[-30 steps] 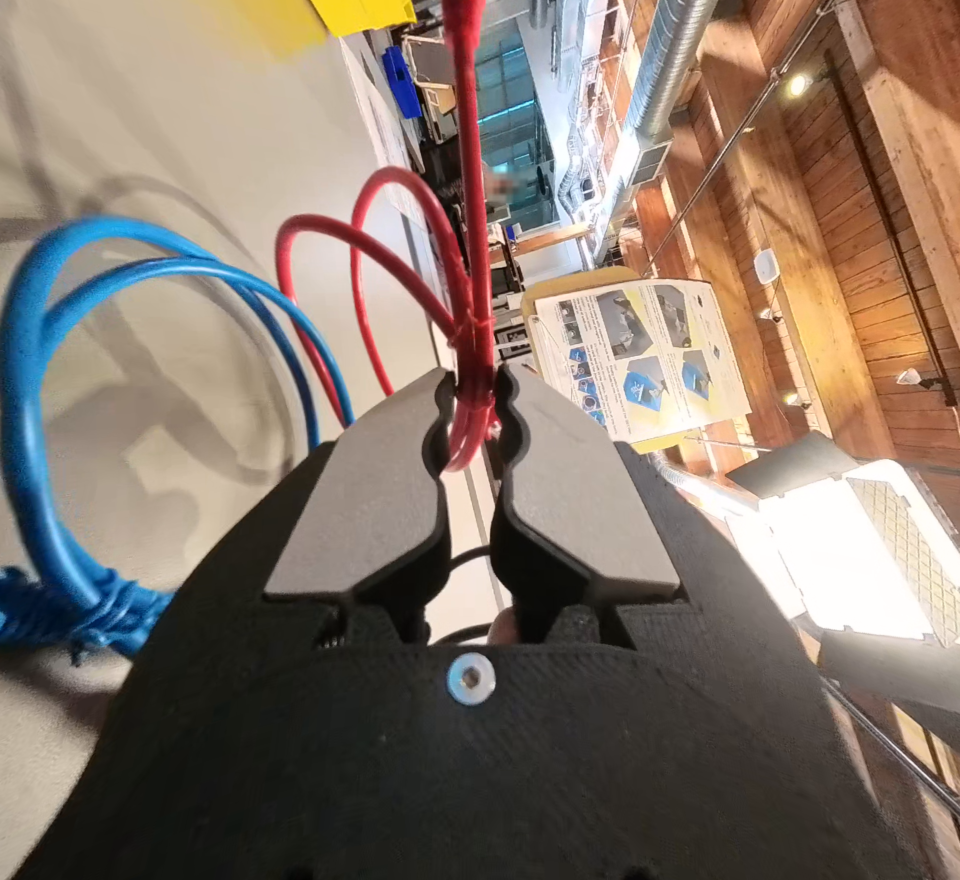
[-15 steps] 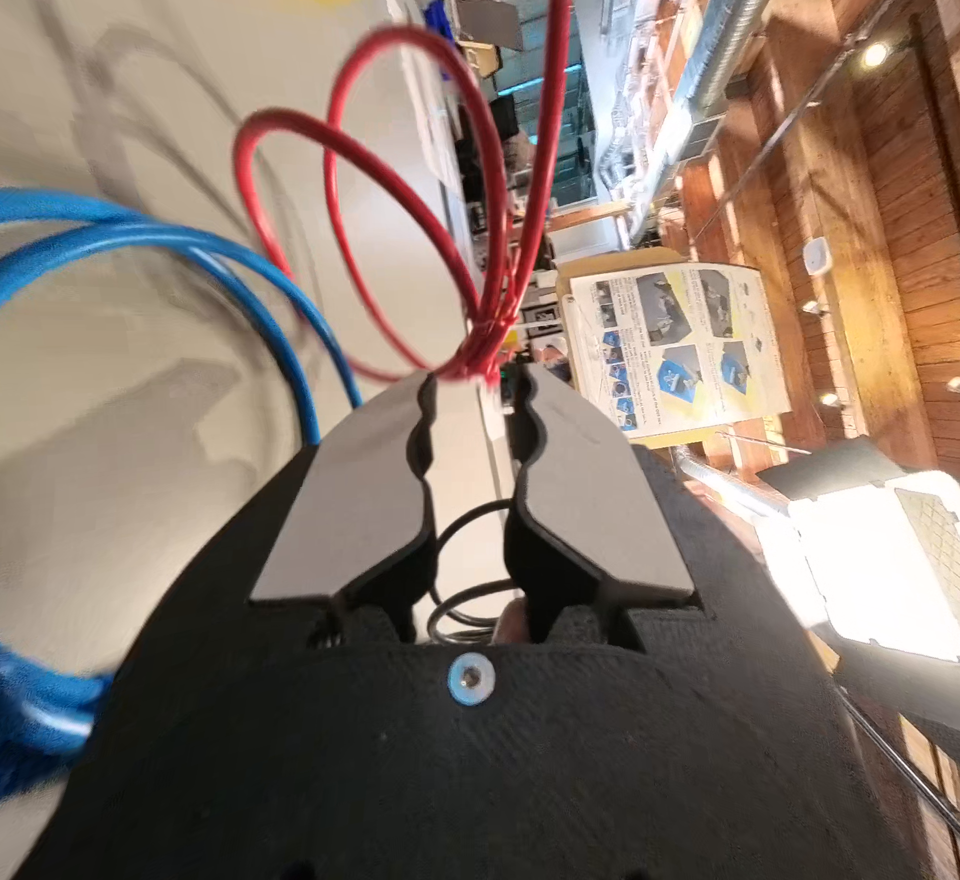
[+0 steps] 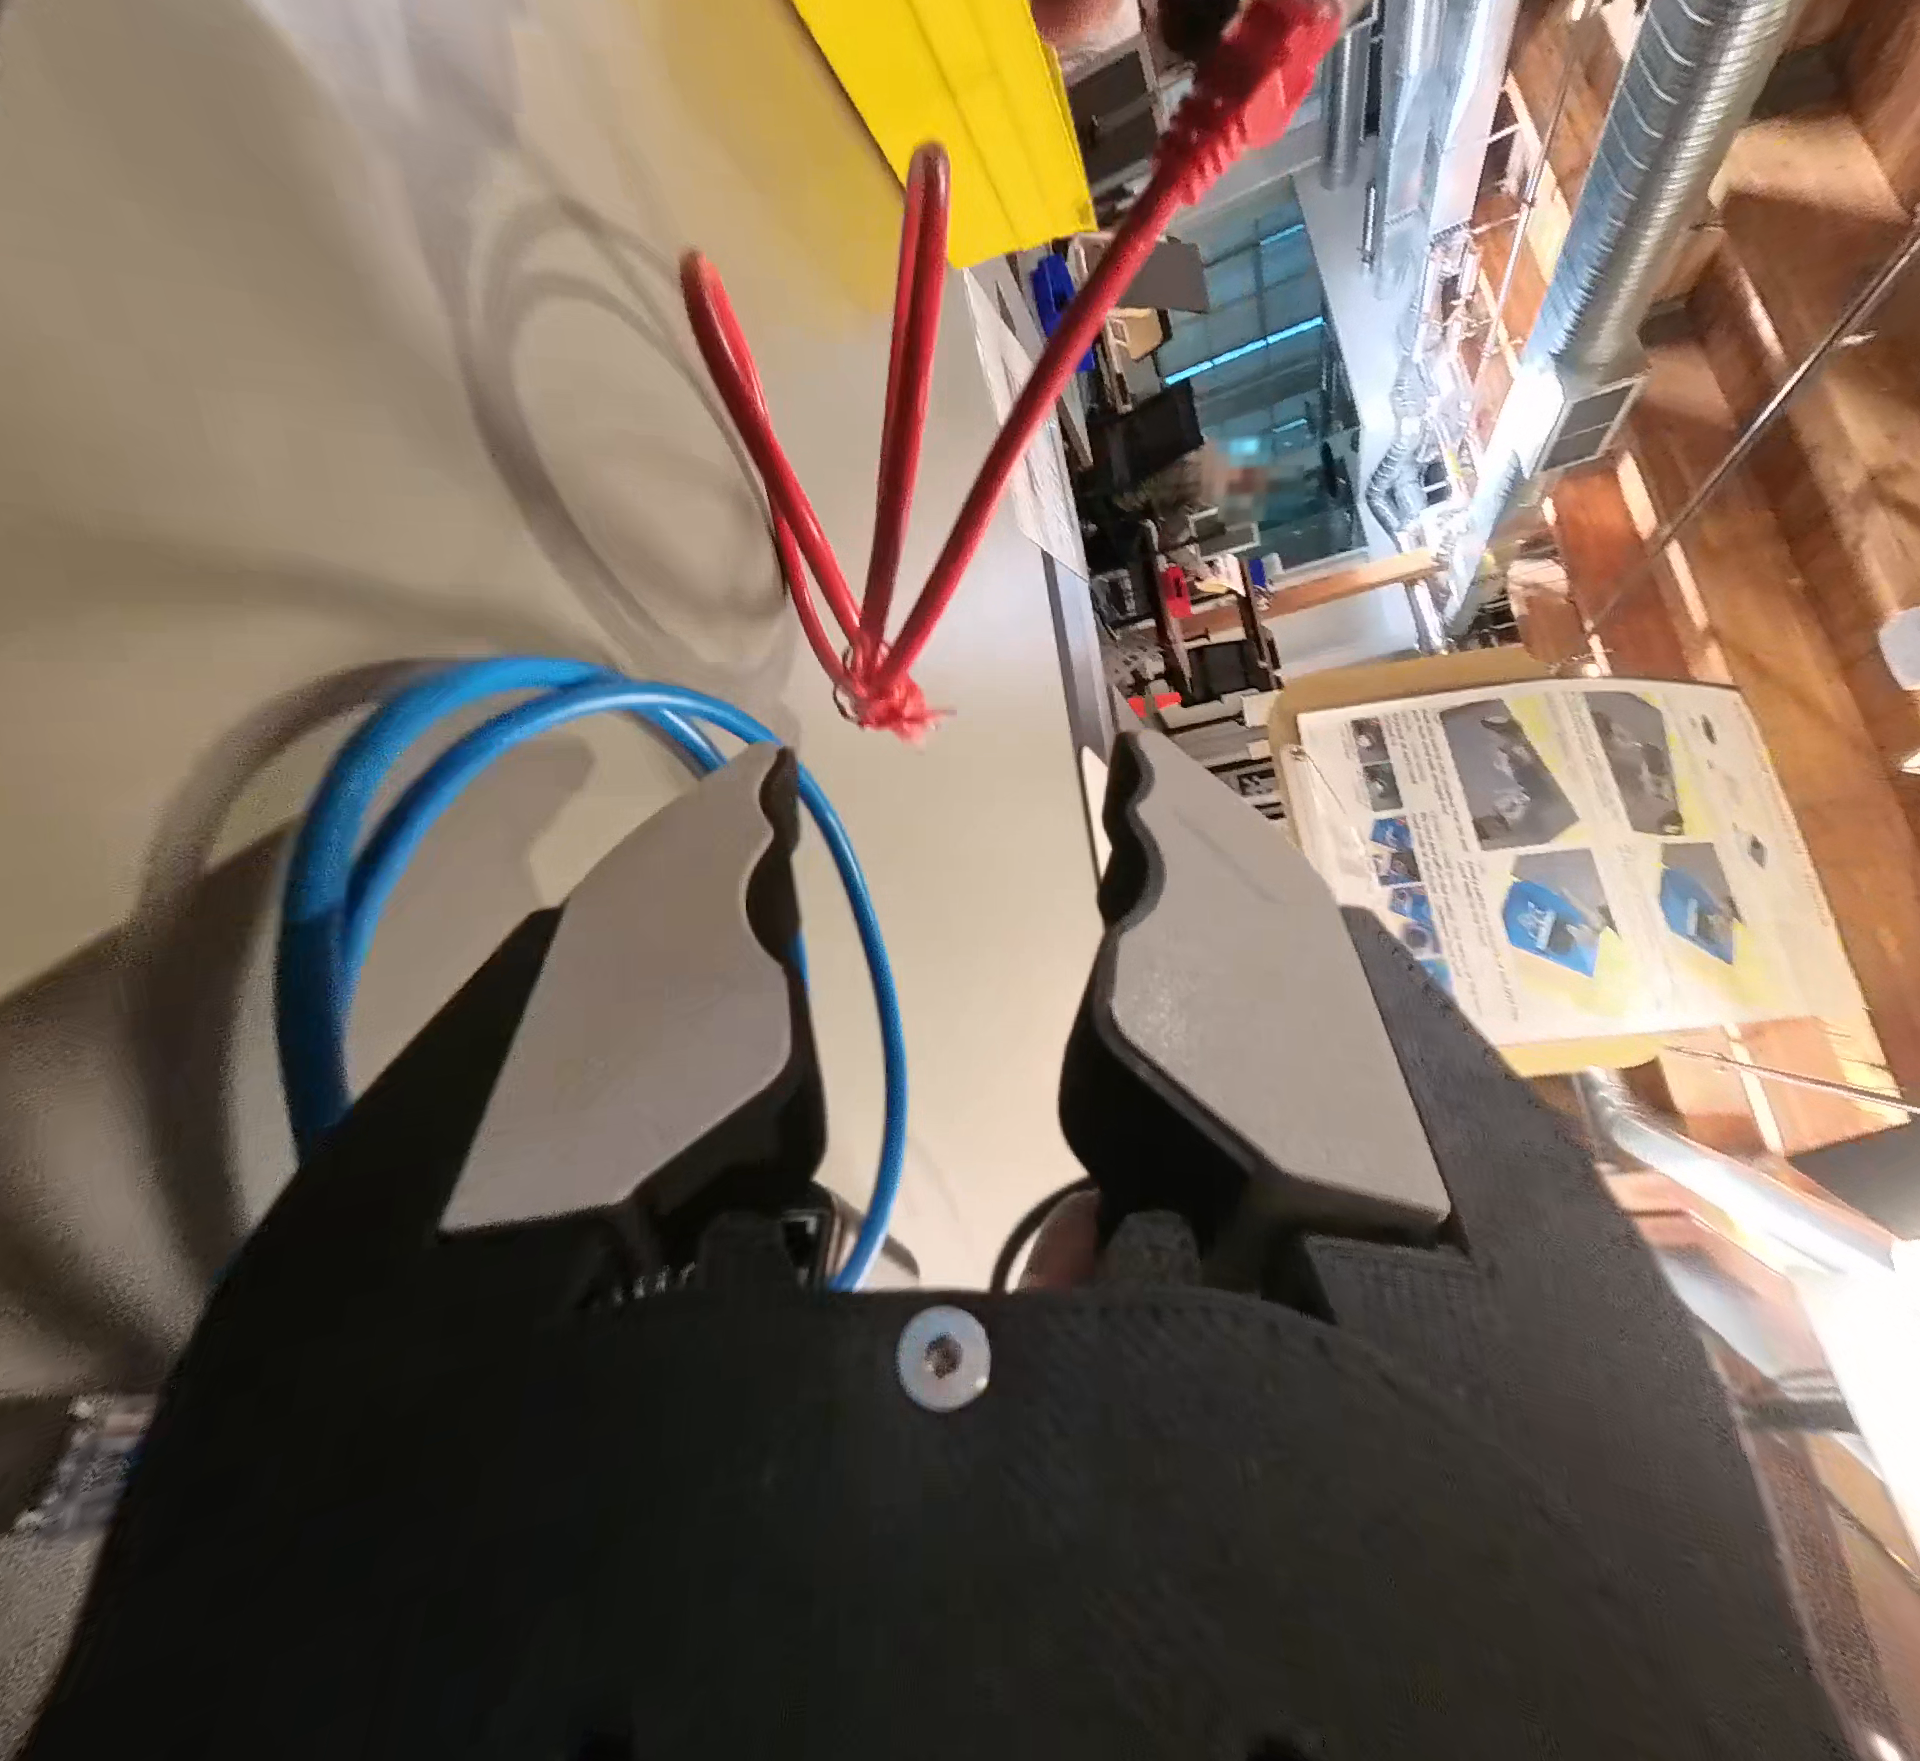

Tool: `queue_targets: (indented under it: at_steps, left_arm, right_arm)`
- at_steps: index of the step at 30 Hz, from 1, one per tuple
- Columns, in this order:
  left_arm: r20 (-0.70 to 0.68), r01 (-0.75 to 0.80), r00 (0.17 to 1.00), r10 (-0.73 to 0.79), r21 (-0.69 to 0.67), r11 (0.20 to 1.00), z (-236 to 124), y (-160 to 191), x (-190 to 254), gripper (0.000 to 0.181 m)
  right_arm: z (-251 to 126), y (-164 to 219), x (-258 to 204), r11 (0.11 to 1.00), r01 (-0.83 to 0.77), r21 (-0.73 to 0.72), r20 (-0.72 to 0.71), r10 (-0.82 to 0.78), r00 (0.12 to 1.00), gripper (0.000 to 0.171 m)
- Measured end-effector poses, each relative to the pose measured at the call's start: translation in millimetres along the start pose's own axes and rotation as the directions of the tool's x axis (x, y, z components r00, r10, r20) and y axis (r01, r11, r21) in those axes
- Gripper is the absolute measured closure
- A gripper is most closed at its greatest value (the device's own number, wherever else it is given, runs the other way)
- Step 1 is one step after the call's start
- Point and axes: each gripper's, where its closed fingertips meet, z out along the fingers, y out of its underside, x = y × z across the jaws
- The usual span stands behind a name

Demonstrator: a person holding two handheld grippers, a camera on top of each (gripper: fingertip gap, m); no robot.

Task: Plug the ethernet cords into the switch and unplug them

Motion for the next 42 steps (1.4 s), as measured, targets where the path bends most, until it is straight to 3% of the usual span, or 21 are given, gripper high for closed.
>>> queue_targets:
  at_steps: [7, 12, 18, 23, 28, 32, 36, 38, 42]
  left_arm:
    - [-0.034, -0.061, 0.998, 0.06, -0.048, 0.997, 20, 1, 20, 0.173]
    - [-0.011, -0.119, 0.993, 0.118, -0.126, 0.985, 43, 11, 30, 0.173]
    - [0.061, -0.14, 0.986, 0.153, -0.18, 0.974, 70, 19, 33, 0.173]
    - [0.118, -0.117, 0.984, 0.137, -0.159, 0.98, 81, 19, 30, 0.174]
    - [0.119, 0.038, 0.992, -0.03, -0.069, 0.997, 82, 14, 25, 0.168]
    - [-0.035, 0.263, 0.964, -0.262, 0.027, 0.964, 89, 5, 41, 0.166]
    - [-0.167, 0.472, 0.871, -0.463, 0.019, 0.881, 106, 11, 55, 0.166]
    - [-0.189, 0.505, 0.847, -0.497, -0.009, 0.863, 116, 19, 62, 0.166]
    - [-0.138, 0.431, 0.89, -0.435, -0.055, 0.901, 128, 30, 71, 0.163]
  right_arm:
    - [0, -26, -10, 0.991, -0.097, 0.092, 0.076, 0.09, 0.993, 0.114]
    - [-7, -44, 6, 0.969, -0.2, 0.149, 0.046, 0.195, 0.98, 0.121]
    - [1, -36, 27, 0.964, -0.266, -0.001, -0.14, 0.263, 0.955, 0.134]
    - [2, -14, 40, 0.955, -0.258, -0.145, -0.302, 0.205, 0.931, 0.153]
    - [-1, 7, 53, 0.924, -0.366, -0.113, -0.347, 0.309, 0.886, 0.159]
    - [-5, 21, 63, 0.839, -0.544, -0.004, -0.311, 0.516, 0.798, 0.16]
    - [-12, 27, 72, 0.762, -0.642, 0.086, -0.267, 0.638, 0.722, 0.159]
    - [-16, 23, 77, 0.748, -0.65, 0.135, -0.24, 0.661, 0.711, 0.159]
    - [-25, 13, 83, 0.763, -0.615, 0.198, -0.202, 0.646, 0.737, 0.16]
